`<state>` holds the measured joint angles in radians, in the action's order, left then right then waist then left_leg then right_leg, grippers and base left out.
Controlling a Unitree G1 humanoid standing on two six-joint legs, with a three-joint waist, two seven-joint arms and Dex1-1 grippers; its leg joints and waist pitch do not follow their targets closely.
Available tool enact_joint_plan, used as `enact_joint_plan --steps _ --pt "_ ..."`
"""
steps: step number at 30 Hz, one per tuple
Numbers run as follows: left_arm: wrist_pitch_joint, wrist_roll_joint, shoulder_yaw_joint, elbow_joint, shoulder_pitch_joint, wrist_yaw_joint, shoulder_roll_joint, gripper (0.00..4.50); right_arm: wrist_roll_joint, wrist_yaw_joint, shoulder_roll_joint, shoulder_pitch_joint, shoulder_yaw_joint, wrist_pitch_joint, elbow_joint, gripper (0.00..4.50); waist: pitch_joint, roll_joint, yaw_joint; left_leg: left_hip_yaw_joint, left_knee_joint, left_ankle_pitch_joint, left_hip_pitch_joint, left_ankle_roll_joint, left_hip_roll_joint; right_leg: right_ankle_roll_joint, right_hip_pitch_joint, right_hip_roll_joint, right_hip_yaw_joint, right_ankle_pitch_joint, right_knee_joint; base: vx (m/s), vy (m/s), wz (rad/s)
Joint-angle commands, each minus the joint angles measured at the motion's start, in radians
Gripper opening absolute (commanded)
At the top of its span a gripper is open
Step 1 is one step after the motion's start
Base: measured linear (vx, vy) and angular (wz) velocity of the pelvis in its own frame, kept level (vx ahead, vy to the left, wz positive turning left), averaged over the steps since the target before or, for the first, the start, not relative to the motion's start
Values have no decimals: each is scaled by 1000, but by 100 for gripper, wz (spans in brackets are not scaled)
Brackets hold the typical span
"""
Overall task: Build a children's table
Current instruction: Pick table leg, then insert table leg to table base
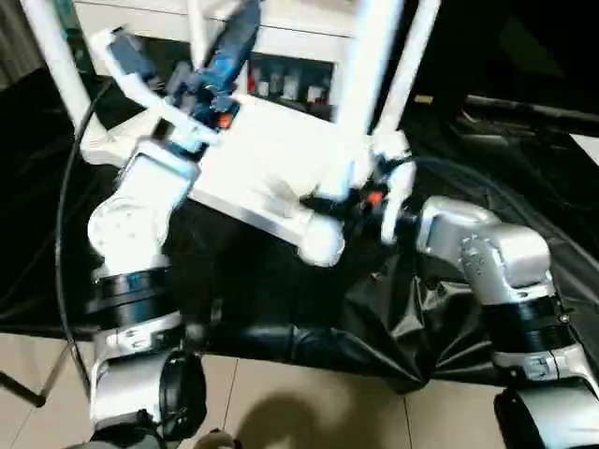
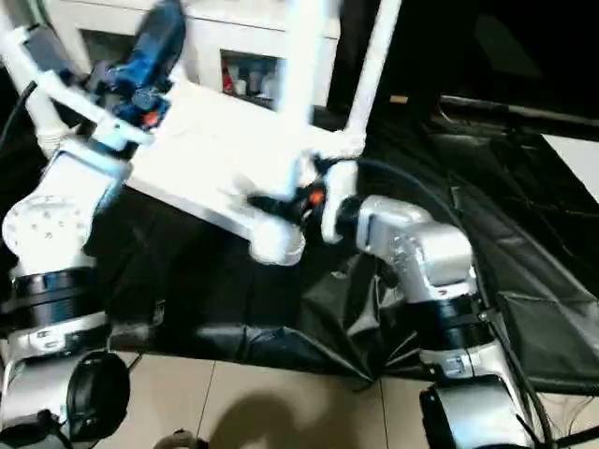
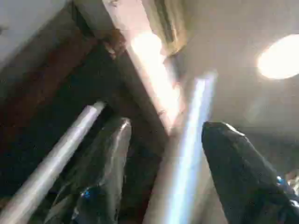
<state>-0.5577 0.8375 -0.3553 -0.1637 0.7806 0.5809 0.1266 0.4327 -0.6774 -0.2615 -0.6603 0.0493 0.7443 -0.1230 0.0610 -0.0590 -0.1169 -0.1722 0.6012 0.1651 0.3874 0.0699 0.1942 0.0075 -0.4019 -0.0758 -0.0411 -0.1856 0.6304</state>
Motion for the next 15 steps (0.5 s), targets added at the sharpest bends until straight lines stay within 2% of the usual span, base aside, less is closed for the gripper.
enact_joint_plan --steps 1,2,3,4,5,6,7,8,9,10,11,14,15 --pt "105 -329 196 -130 -17 -38 93 279 -86 72 -28 24 -6 -90 -8 184 -76 20 -1 7 -74 180 -28 60 24 -114 45 -48 32 -151 -79 0 0 0" --pt "131 -372 232 -150 -17 -27 113 279 -95 78 -32 28 -5 -98 -7 184 -75 20 0 8 -76 188 -27 62 24 -79 43 -47 34 -178 -83 0 0 0" --pt "287 -604 444 -267 -14 54 226 279 -134 107 -49 56 -3 -140 2 184 -75 20 -3 14 -80 194 -30 70 24 -30 42 -48 34 -223 -89 0 0 0" --pt "334 -663 509 -304 -10 88 258 279 -141 112 -53 67 -7 -151 9 184 -77 23 1 14 -82 201 -32 84 24 5 42 -50 37 -242 -84 0 0 0" --pt "369 -698 560 -338 -1 137 279 279 -151 119 -58 78 -8 -162 20 184 -81 24 0 15 -80 179 -31 95 23 -4 42 -50 35 -203 -83 0 0 0" --pt "380 -696 577 -355 7 186 283 296 -152 121 -61 86 -11 -159 31 184 -84 27 1 15 -78 161 -32 102 23 -28 44 -52 34 -162 -74 0 0 0" --pt "377 -683 594 -373 17 251 286 307 -151 127 -64 96 -18 -148 48 184 -88 34 6 13 -73 120 -29 110 24 -90 47 -49 32 -48 -58 0 0 0" --pt "376 -703 674 -426 49 386 305 307 -145 134 -73 119 -34 -128 86 184 -87 31 8 7 -70 100 -28 100 19 -139 47 -46 32 18 -56 0 0 0" --pt "376 -703 674 -426 49 386 305 313 -145 134 -73 119 -34 -128 86 184 -87 29 6 5 -69 97 -29 91 17 -155 48 -45 32 33 -55 0 0 0" --pt "391 -737 715 -468 68 419 314 327 -139 137 -77 130 -40 -119 104 184 -86 28 8 4 -69 99 -23 72 18 -188 55 -47 33 65 -52 0 0 0" --pt "416 -769 744 -509 87 434 317 339 -134 136 -82 141 -45 -110 122 184 -85 33 8 3 -68 108 -25 67 18 -192 53 -48 34 61 -52 0 0 0" --pt "498 -843 775 -622 134 422 301 354 -126 140 -91 164 -55 -92 158 184 -81 27 14 2 -69 152 -27 54 20 -192 57 -52 37 0 -62 0 0 0" --pt "601 -927 796 -766 195 384 270 362 -124 149 -100 191 -59 -87 188 184 -82 29 14 4 -69 157 -27 58 21 -196 59 -56 36 -11 -59 0 0 0"
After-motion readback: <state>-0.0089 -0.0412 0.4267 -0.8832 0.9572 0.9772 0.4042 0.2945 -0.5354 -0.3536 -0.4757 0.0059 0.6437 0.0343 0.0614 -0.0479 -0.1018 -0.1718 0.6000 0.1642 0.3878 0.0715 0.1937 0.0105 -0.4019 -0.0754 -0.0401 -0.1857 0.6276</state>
